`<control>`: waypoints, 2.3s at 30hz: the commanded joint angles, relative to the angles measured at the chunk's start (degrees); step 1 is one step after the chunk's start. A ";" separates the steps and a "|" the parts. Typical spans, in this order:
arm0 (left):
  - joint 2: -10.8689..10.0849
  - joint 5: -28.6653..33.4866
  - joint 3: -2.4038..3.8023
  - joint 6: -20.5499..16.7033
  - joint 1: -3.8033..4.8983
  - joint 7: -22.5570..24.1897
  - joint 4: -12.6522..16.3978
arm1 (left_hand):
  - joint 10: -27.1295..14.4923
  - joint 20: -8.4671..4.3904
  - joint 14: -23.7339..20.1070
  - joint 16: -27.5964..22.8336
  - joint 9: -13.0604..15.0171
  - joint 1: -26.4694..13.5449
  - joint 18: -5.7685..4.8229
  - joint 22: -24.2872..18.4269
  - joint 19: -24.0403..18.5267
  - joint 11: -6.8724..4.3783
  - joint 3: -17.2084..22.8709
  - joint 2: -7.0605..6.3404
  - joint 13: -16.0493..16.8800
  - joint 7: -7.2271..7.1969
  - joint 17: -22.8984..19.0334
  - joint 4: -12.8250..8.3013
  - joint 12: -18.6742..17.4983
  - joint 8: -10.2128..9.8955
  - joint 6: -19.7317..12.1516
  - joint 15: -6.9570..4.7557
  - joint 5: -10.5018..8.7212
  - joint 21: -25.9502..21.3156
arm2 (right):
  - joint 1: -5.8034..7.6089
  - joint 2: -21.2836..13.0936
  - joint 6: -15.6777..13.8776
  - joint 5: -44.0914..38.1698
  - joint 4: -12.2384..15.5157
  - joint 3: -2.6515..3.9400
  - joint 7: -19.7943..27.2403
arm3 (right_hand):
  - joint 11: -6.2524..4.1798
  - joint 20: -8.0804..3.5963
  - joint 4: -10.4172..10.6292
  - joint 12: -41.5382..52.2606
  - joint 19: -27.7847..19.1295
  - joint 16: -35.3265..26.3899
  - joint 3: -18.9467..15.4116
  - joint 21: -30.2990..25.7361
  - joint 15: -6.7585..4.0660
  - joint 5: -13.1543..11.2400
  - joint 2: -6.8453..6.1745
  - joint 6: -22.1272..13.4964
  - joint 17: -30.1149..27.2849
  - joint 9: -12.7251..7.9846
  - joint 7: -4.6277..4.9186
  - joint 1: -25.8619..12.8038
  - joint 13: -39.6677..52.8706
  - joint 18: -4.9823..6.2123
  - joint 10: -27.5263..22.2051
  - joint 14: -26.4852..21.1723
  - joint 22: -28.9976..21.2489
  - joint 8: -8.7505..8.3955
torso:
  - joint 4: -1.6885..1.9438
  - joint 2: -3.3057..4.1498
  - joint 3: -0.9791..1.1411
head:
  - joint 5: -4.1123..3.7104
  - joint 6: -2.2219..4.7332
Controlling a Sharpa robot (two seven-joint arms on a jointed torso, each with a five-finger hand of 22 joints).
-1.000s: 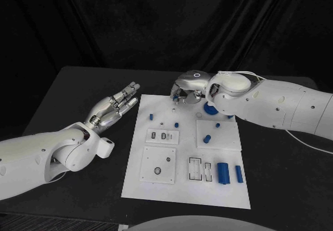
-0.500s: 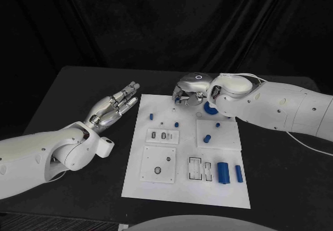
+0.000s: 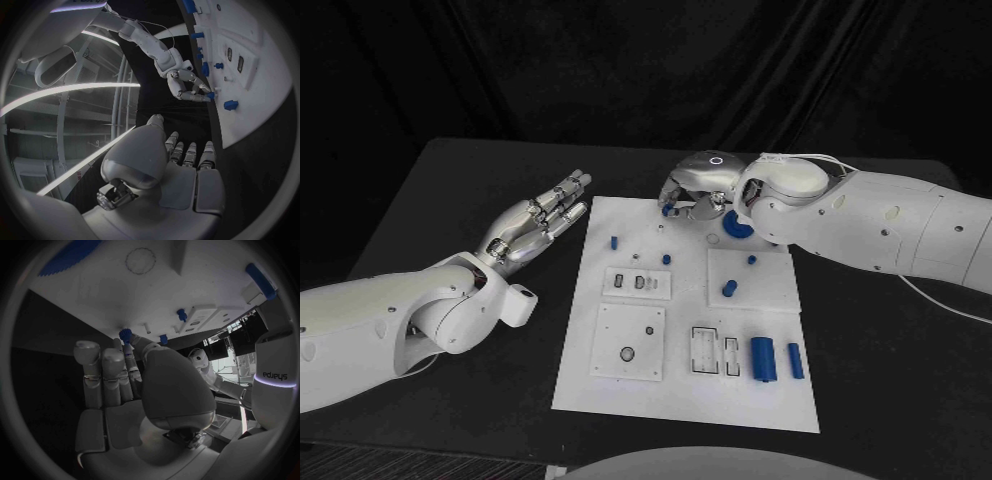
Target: Assemble the parts on the task board
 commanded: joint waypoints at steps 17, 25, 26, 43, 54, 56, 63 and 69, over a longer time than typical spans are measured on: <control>0.45 1.67 0.05 1.49 0.15 13.01 -0.34 | -0.19 0.49 0.19 -0.21 0.09 0.49 0.93 -0.07 0.03 0.56 0.58 0.24 -0.08 0.32 -0.06 -0.09 -0.38 0.21 0.32 0.57 0.18 -0.20 | -0.37 -1.19 -2.70 -0.24 0.67 -0.02 -2.42 | 1.45 0.38 2.11 -0.35 -5.65 -3.97 -10.20 -7.11 -0.20 -2.56 1.65 -21.06 -5.61 -2.97 -4.84 -0.70 -0.53 1.28 -27.78 -6.08 -4.19 -0.17 | -0.11 -0.16 -0.03 | 0.02 -0.11; -0.43 2.09 0.04 1.37 0.14 13.16 -0.09 | -0.19 0.56 0.19 -0.21 0.15 0.54 0.93 -0.07 0.03 0.69 0.67 0.22 -0.08 0.45 -0.06 -0.14 -0.38 0.30 0.77 0.61 0.23 -0.20 | 2.55 -8.46 -9.64 2.76 8.67 -0.02 -0.90 | 0.93 0.00 -0.21 5.37 -3.85 -1.82 -10.15 -5.42 -0.41 0.61 3.97 -11.57 -3.70 -2.22 -1.03 1.69 0.77 0.79 -9.16 -4.67 -0.97 0.94 | -0.11 -0.18 -0.01 | 0.38 0.15; -0.52 2.10 0.04 1.34 0.14 13.14 -0.06 | -0.19 0.58 0.19 -0.21 0.17 0.56 0.93 -0.07 0.03 0.73 0.69 0.19 -0.08 0.48 -0.06 -0.16 -0.38 0.32 0.89 0.62 0.23 -0.20 | 3.09 -9.63 -9.42 2.94 9.99 -0.02 -1.38 | 0.32 0.21 0.11 7.28 -3.83 -1.90 -10.02 -5.44 -0.12 0.49 4.28 -8.62 -3.91 -1.91 -0.44 1.40 1.35 0.75 -5.39 -4.71 -0.82 1.45 | -0.08 -0.16 -0.02 | 0.37 0.15; -0.68 2.16 0.04 1.46 0.14 12.76 0.07 | -0.19 0.64 0.19 -0.21 0.21 0.60 0.93 -0.07 0.03 0.89 0.75 0.11 -0.08 0.61 -0.06 -0.19 -0.38 0.40 1.22 0.68 0.29 -0.20 | 4.13 -22.90 4.16 3.17 18.96 -0.05 -14.82 | -5.06 -2.40 5.36 83.30 1.41 23.87 -15.55 5.77 -3.17 -1.84 3.95 -5.86 33.29 -1.21 -1.55 -7.34 80.72 -1.97 22.74 4.34 15.13 0.27 | -0.51 -0.32 -0.16 | 0.33 0.23; -0.03 2.16 0.03 1.97 0.13 12.54 -0.33 | -0.19 0.65 0.19 -0.21 0.21 0.64 0.93 -0.07 0.03 0.95 0.80 0.12 -0.08 0.65 -0.06 -0.20 -0.38 0.40 1.18 0.72 0.32 -0.20 | 1.50 -23.63 3.75 -0.02 18.10 -0.05 -16.18 | -5.35 -2.82 5.51 86.40 7.69 29.31 -15.85 16.50 -3.69 -0.69 3.88 -6.85 41.21 -0.88 -1.81 -8.22 86.35 -4.10 27.87 7.80 25.38 0.15 | -0.80 -0.34 0.05 | 0.41 -0.16; 0.03 2.16 0.03 2.05 0.13 12.49 -0.39 | -0.19 0.65 0.19 -0.21 0.21 0.64 0.93 -0.07 0.03 0.95 0.80 0.12 -0.08 0.65 -0.06 -0.20 -0.38 0.40 1.18 0.72 0.32 -0.20 | 1.31 -23.56 3.62 -0.18 17.94 -0.05 -16.15 | -5.39 -2.86 5.36 86.40 7.92 29.31 -15.77 16.84 -3.74 -0.52 3.90 -6.86 41.21 -0.85 -1.83 -8.05 86.35 -4.18 27.87 7.80 25.71 0.19 | -0.74 -0.33 0.09 | 0.34 -0.20; 0.10 2.16 0.03 2.27 0.13 12.30 -0.48 | -0.19 0.68 0.19 -0.21 0.20 0.69 0.93 -0.07 0.03 0.98 0.87 0.13 -0.08 0.68 -0.06 -0.23 -0.38 0.40 1.17 0.79 0.34 -0.20 | 0.76 -23.29 2.57 -0.63 17.60 -0.05 -15.69 | -5.43 -2.97 4.76 86.40 8.11 29.31 -15.51 17.13 -3.85 -0.09 3.90 -6.35 41.21 -0.61 -1.81 -7.40 86.35 -4.22 27.87 7.80 26.06 0.48 | -0.71 -0.42 -0.10 | 0.29 -0.19; 0.09 2.16 0.03 2.41 0.13 12.15 -0.51 | -0.19 0.72 0.19 -0.21 0.20 0.73 0.93 -0.07 0.03 1.01 0.92 0.14 -0.08 0.71 -0.06 -0.26 -0.38 0.39 1.14 0.89 0.34 -0.20 | 0.33 -22.99 1.11 -0.80 17.50 -0.05 -15.06 | -5.56 -3.11 3.59 86.40 8.30 29.31 -15.02 17.33 -3.98 1.64 3.86 -5.16 41.21 0.26 -1.89 -6.23 86.35 -4.26 27.87 7.80 26.46 0.95 | -0.76 -0.46 -0.14 | 0.39 -0.20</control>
